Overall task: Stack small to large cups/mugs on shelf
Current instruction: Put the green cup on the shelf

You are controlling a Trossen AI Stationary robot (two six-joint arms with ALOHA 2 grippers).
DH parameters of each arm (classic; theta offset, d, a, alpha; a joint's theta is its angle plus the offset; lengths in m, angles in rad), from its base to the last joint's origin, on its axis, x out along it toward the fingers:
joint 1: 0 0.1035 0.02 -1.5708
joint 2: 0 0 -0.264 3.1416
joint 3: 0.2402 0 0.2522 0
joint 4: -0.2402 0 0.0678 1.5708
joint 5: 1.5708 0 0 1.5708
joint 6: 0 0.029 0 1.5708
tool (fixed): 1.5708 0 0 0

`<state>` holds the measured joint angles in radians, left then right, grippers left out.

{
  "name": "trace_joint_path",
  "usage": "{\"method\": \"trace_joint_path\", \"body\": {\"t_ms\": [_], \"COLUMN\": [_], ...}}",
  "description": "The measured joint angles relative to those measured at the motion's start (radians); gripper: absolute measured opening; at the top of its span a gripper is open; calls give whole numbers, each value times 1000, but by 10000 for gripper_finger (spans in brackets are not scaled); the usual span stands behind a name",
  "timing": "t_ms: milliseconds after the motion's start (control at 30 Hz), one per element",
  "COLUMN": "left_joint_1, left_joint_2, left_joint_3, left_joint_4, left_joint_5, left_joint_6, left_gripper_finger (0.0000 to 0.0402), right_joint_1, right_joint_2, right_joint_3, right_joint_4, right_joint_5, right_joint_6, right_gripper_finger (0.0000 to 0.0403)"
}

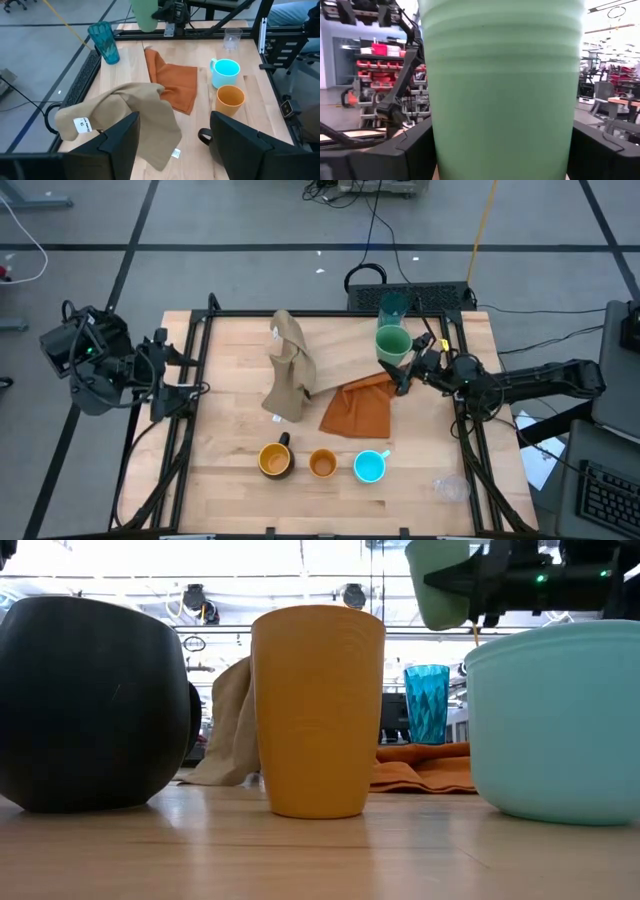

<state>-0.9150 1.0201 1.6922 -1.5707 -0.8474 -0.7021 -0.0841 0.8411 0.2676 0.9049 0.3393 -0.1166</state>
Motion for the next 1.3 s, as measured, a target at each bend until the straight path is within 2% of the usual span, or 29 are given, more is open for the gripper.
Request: {"method": "trace_joint_path", "body": {"t_ms": [200, 333, 400, 467, 667, 800, 1067, 1200, 1300], "left_joint_1": [0, 0, 0, 0, 0, 0, 0, 0, 0], "left_joint_2": [1, 1, 1, 1, 3, 8, 14, 26, 33], "left_joint_3": [0, 0, 0, 0, 0, 0, 0, 0, 0], "left_joint_4": [0, 0, 0, 0, 0, 0, 0, 0, 0], "left_joint_5": [0, -7, -11, -16, -27, -28, -28, -24, -21], "left_joint_6": [-26, -27, -27, -27, -15, -15, -11, -15, -14], "left_gripper_finger": [241, 241, 241, 241, 241, 241, 241, 241, 241], "right_joint_1": [20, 43, 51, 54, 51, 31, -28, -27, -27], "right_joint_2": [-262, -454, -512, -526, -423, -313, -65, 16, 64], "right_joint_3": [0, 0, 0, 0, 0, 0, 0, 0, 0], "right_joint_4": [-229, -476, -576, -592, -485, -383, -117, 54, 110], "right_joint_5": [0, 11, 26, 26, 37, 131, 133, 121, 76], "right_joint_6": [-4, 20, 56, 72, 46, 21, 49, 28, 29], "right_gripper_finger": [317, 317, 317, 317, 317, 317, 317, 317, 317]}}
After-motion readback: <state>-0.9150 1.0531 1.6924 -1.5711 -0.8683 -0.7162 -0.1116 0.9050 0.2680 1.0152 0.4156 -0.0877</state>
